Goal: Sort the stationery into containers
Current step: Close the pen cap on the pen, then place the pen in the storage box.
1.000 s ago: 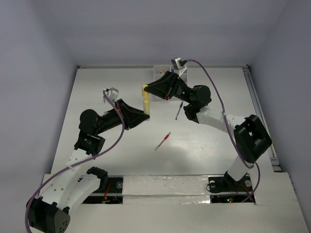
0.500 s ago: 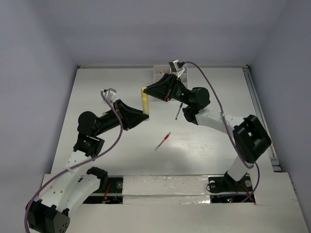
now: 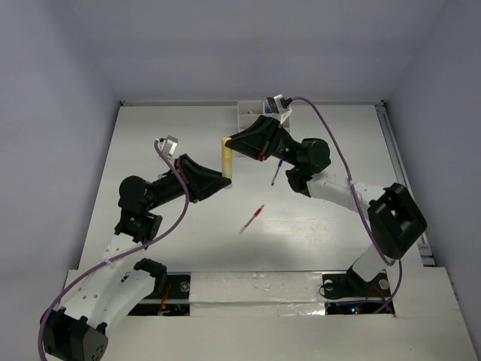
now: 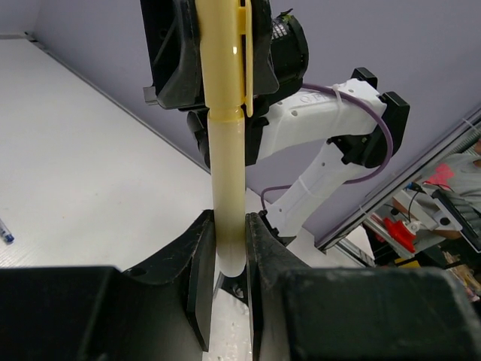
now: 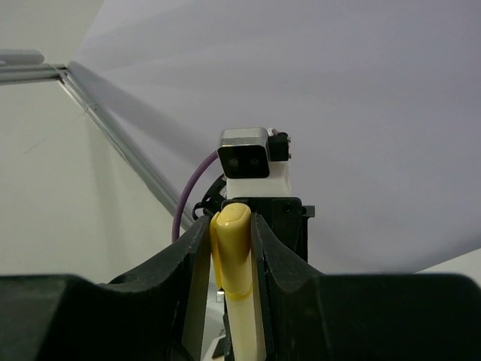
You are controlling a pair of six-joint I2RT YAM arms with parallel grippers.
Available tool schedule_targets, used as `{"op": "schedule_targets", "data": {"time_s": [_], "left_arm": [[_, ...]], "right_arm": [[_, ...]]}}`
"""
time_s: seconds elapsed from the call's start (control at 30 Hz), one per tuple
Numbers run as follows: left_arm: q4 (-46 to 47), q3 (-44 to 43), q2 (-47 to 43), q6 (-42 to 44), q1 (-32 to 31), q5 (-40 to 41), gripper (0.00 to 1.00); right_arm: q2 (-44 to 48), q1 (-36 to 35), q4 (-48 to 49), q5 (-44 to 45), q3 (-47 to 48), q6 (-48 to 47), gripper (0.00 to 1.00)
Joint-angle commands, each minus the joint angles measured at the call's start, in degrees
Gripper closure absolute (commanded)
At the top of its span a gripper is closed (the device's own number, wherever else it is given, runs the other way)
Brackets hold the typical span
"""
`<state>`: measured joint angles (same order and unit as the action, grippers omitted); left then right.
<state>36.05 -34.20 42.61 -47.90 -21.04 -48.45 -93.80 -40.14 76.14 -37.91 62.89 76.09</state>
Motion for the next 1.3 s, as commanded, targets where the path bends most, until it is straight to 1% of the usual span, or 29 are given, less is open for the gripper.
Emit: {"op": "schedule_targets", "data": {"time_s": [0.0,0.23,0.37,0.57,0.6,0.67,0.77,0.93,1.17,1.27], "left_arm": [[10.9,-3.8,-0.6,-1.1,0.4,2.4,1.0],[13.4,-6.3,1.4,-3.8,0.4,1.5,1.0],[12.4,-8.5,1.4,-2.9,0.4,1.4,1.0],[9.7,-12.7,1.8,-1.1,0.4,1.8,1.0],[8.4,-13.3,1.9,-0.6,0.4,1.8,1.0],[6.7,-15.2,2.1,0.7,0.4,2.0,1.0],[6.6,-17.0,2.7,0.9,0.4,2.0,1.0],[5.4,-19.9,3.4,1.5,0.4,2.7,1.0],[6.0,-22.0,4.8,1.0,0.4,3.0,1.0],[6.1,-21.4,4.8,0.6,0.4,3.2,1.0]], "right_arm": [[3.0,-1.7,4.7,-5.5,-2.3,-4.7,1.0],[5.4,-3.5,-1.5,-7.0,-5.1,-10.8,1.0],[6.3,-4.1,-5.0,-7.5,-6.5,-12.8,1.0],[7.8,-6.6,-16.3,-8.0,-8.6,-18.2,1.0],[8.2,-7.5,-19.1,-7.4,-10.0,-19.1,1.0],[9.2,-8.2,-21.6,-6.1,-12.7,-21.2,1.0],[9.1,-9.8,-22.7,-5.5,-15.1,-22.2,1.0],[8.2,-11.7,-20.5,-4.6,-20.0,-21.7,1.0],[7.8,-12.9,-20.6,-4.1,-22.0,-21.9,1.0],[9.4,-12.9,-20.6,-2.5,-22.9,-22.2,1.0]]}}
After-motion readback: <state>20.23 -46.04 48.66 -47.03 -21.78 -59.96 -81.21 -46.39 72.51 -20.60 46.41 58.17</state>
